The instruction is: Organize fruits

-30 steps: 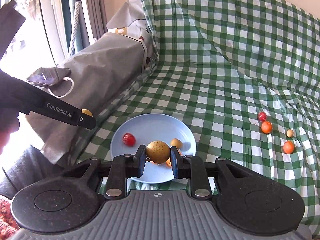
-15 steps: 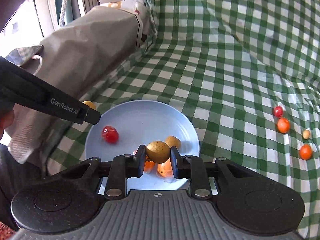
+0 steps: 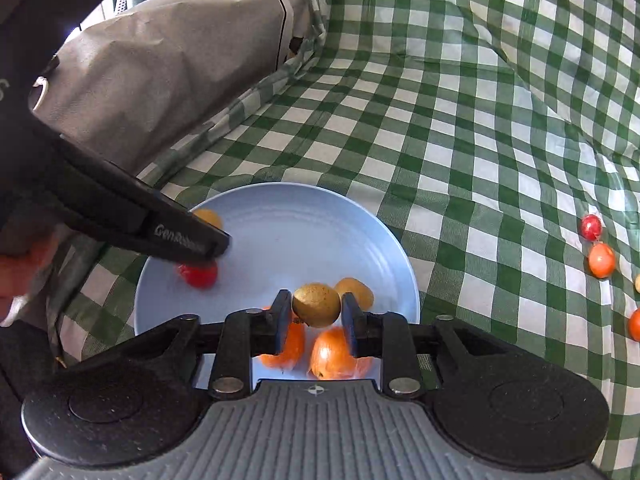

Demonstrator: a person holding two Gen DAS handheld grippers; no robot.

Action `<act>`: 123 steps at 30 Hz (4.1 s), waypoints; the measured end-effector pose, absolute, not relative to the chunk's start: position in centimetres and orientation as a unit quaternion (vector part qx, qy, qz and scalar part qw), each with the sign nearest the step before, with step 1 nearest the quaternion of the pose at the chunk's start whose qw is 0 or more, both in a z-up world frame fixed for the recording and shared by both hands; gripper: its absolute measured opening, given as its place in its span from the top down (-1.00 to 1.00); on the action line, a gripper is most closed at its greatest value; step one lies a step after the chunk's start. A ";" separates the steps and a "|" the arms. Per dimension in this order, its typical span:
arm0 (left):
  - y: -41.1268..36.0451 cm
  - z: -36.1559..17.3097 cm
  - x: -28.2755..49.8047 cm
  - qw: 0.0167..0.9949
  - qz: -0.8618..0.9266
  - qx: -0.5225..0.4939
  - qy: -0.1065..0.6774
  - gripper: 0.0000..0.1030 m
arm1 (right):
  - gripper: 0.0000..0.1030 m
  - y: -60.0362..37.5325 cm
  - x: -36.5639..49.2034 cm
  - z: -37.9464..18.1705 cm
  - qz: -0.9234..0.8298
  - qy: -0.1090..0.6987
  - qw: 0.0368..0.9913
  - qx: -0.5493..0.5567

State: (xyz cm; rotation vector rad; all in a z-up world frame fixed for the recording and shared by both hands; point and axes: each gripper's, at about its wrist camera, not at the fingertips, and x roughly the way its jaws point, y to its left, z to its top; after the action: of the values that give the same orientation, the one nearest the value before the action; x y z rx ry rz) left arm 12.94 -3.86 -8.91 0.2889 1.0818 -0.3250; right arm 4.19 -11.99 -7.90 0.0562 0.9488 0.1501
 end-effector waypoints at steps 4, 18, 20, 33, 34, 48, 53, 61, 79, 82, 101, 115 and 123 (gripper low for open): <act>-2.5 -7.0 10.7 0.844 -0.159 0.134 0.495 -0.99 | -0.55 -12.5 3.2 -6.7 0.066 0.455 0.887 0.037; 3.0 -2.3 0.4 0.862 -0.104 0.107 0.484 -0.99 | -0.91 -12.2 -7.9 -0.2 0.011 0.406 0.912 0.052; 3.1 -1.7 -0.2 0.868 -0.101 0.110 0.474 -0.99 | -0.92 -12.0 -8.6 0.3 0.010 0.396 0.917 0.049; 2.6 0.6 -2.7 0.882 -0.107 0.114 0.445 -0.99 | -0.94 -12.3 -11.8 2.5 -0.001 0.359 0.932 0.050; 2.7 0.6 -2.7 0.882 -0.107 0.113 0.444 -0.99 | -0.94 -12.3 -11.8 2.5 -0.002 0.359 0.932 0.050; 2.9 0.6 -2.6 0.881 -0.105 0.112 0.447 -0.99 | -0.94 -11.8 -11.8 2.5 -0.007 0.357 0.933 0.050; 2.8 0.5 -2.7 0.881 -0.107 0.114 0.446 -0.99 | -0.94 -11.8 -11.7 2.4 -0.008 0.359 0.932 0.052; 2.7 0.5 -2.7 0.881 -0.108 0.115 0.447 -0.99 | -0.94 -11.9 -11.7 2.4 -0.008 0.360 0.932 0.052; 2.3 0.3 -2.3 0.877 -0.109 0.125 0.451 -0.99 | -0.94 -12.3 -11.7 2.3 -0.007 0.360 0.931 0.053; 2.2 0.2 -2.1 0.876 -0.108 0.127 0.453 -0.99 | -0.94 -12.5 -11.7 2.1 -0.009 0.361 0.931 0.059; -5.5 -0.6 2.9 0.855 -0.140 0.150 0.477 -0.99 | -0.94 -19.4 -11.1 -1.2 -0.100 0.372 0.913 0.133; -26.7 -4.4 12.8 0.838 -0.239 0.145 0.468 -0.99 | -0.94 -37.4 -5.4 -9.1 -0.222 0.361 0.894 0.147; -37.5 -10.8 17.5 0.818 -0.273 0.184 0.472 -0.99 | -0.83 -46.6 1.7 -13.8 -0.208 0.366 0.900 0.111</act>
State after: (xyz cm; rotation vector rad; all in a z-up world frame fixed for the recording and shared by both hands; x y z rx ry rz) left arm 17.49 -37.53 -10.75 0.3918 1.0065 -0.5811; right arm 1.74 -46.56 -13.84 0.2292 0.7577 -0.4311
